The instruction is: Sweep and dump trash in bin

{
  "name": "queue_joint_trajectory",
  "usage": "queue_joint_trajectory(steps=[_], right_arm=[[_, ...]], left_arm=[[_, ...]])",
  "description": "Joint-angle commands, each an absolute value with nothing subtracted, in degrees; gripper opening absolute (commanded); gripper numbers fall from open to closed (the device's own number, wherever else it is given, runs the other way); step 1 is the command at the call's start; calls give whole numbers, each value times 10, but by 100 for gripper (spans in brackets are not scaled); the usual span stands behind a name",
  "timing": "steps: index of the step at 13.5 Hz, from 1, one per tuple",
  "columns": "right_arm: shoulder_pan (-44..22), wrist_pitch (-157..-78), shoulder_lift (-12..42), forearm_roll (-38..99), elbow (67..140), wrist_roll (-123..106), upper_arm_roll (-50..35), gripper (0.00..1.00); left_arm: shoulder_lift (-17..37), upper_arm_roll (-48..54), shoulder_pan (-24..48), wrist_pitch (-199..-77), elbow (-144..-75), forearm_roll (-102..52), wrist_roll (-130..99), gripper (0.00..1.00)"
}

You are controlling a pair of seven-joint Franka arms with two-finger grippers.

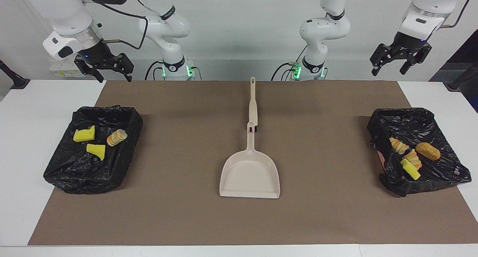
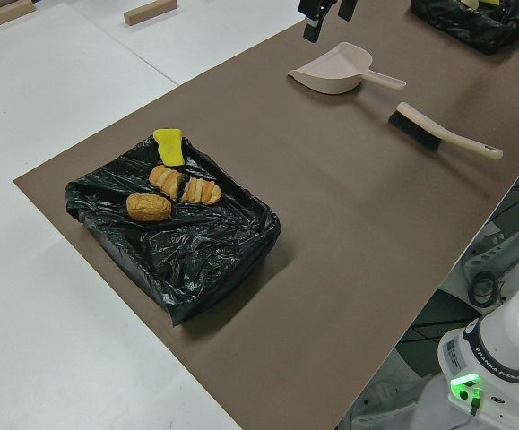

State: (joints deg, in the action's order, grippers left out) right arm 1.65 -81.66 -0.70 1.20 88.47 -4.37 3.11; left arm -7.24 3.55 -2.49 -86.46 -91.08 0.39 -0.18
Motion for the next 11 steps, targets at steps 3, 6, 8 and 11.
queue_joint_trajectory(steps=[3,6,8,11], right_arm=[[25,-814,-9,16,882,-38,25,100],[25,-814,-9,15,882,-38,25,100],[25,-814,-9,15,882,-38,25,100],[25,-814,-9,15,882,-38,24,100]], left_arm=[[-82,23,-16,-858,-913,3,2,100],[-82,25,-10,-852,-914,-2,-1,100],[-88,23,-11,-850,-917,-7,3,100],[-88,24,-9,-851,-917,-8,-1,100]])
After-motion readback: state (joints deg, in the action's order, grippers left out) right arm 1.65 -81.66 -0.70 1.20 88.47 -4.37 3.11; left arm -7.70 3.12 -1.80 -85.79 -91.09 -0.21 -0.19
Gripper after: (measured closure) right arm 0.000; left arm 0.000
